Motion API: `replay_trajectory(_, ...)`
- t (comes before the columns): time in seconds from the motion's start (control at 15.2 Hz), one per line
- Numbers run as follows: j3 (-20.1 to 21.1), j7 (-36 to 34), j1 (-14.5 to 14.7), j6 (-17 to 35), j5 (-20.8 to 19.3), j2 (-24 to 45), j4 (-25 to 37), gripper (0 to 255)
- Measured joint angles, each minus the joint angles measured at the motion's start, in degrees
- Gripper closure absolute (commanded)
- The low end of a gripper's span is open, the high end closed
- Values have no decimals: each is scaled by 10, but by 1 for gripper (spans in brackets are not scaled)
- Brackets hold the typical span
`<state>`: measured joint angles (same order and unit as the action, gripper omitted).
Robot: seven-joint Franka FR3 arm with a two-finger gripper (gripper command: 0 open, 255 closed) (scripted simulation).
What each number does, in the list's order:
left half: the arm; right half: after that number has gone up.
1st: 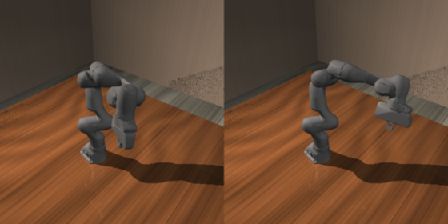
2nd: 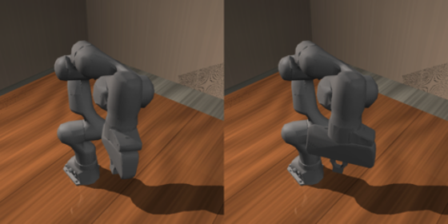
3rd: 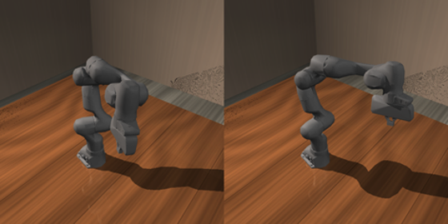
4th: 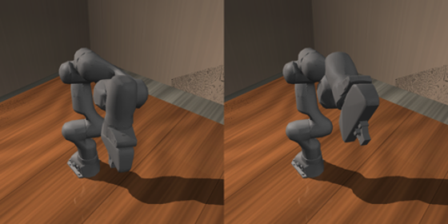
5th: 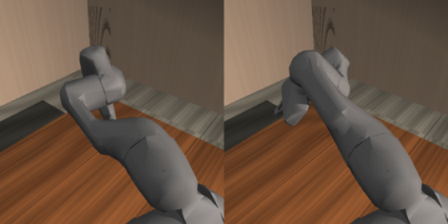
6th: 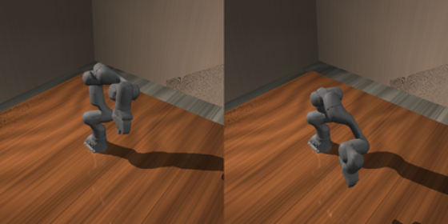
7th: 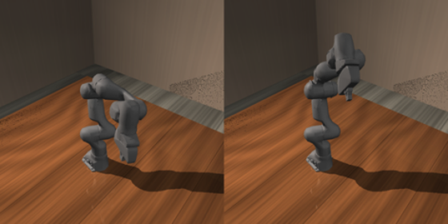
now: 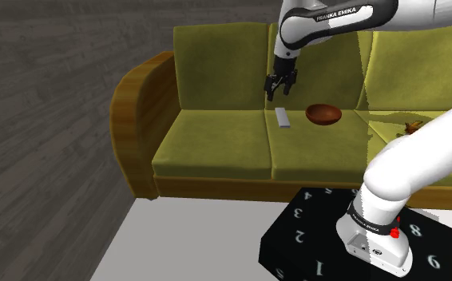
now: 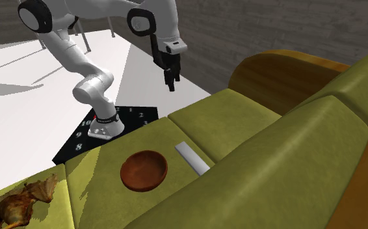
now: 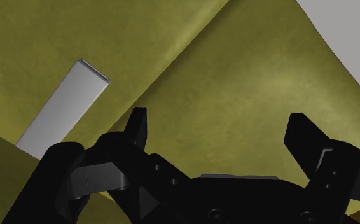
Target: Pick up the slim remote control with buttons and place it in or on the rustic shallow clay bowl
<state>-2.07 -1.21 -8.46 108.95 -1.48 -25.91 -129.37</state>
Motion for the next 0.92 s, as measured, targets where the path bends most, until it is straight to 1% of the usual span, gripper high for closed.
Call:
replay_trajectory(0.26, -16, -16, -20, 46, -5, 70, 17, 0)
replay_trajectory(0.92, -62, -49, -65, 119, -3, 233, 93, 0)
